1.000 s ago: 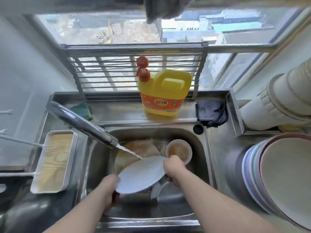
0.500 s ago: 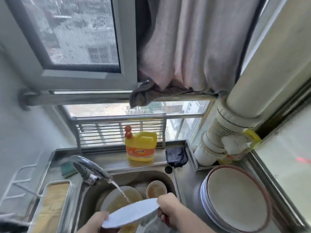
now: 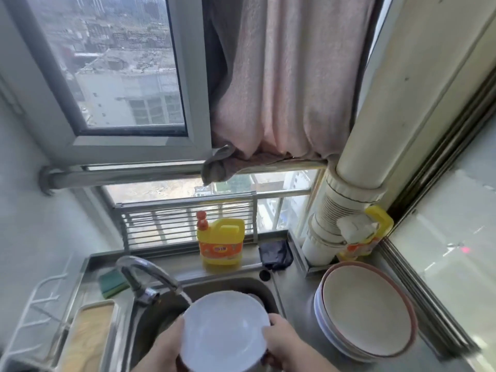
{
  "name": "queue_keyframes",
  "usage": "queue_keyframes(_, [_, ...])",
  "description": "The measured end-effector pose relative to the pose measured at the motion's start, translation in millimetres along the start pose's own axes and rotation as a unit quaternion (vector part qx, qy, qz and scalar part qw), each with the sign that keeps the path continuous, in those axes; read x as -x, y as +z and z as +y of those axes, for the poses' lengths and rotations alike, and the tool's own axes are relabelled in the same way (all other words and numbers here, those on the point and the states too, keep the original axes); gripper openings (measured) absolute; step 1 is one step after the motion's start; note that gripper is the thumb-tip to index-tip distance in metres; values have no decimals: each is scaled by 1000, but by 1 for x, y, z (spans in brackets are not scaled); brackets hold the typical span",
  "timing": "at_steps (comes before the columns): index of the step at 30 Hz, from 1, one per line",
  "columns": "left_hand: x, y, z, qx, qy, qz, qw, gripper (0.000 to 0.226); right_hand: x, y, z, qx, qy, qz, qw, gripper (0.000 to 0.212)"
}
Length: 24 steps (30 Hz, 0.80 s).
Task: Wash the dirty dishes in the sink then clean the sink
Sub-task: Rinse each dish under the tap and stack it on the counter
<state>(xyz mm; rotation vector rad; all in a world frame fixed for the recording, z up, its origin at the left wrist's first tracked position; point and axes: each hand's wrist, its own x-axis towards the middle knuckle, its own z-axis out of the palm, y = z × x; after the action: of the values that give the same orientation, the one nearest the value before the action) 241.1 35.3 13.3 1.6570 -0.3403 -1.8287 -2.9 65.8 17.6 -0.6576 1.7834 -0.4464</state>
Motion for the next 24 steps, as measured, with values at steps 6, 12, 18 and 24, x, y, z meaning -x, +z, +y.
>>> queue_keyframes(6, [2, -4, 3, -5, 15, 7, 1000, 50, 18, 19, 14, -101, 33, -29, 994, 49])
queue_keyframes(12, [9, -13, 14, -38, 55, 1, 998, 43, 5, 50, 11, -141, 52, -58, 987, 41])
queue_keyframes(18, [-1, -41, 18, 6, 80, 59, 995, 30, -15, 78, -6, -195, 42, -85, 976, 34])
queue_keyframes(24, [-17, -55, 5, 20, 53, 114, 992, 21, -32, 80, -23, -135, -44, -35, 989, 34])
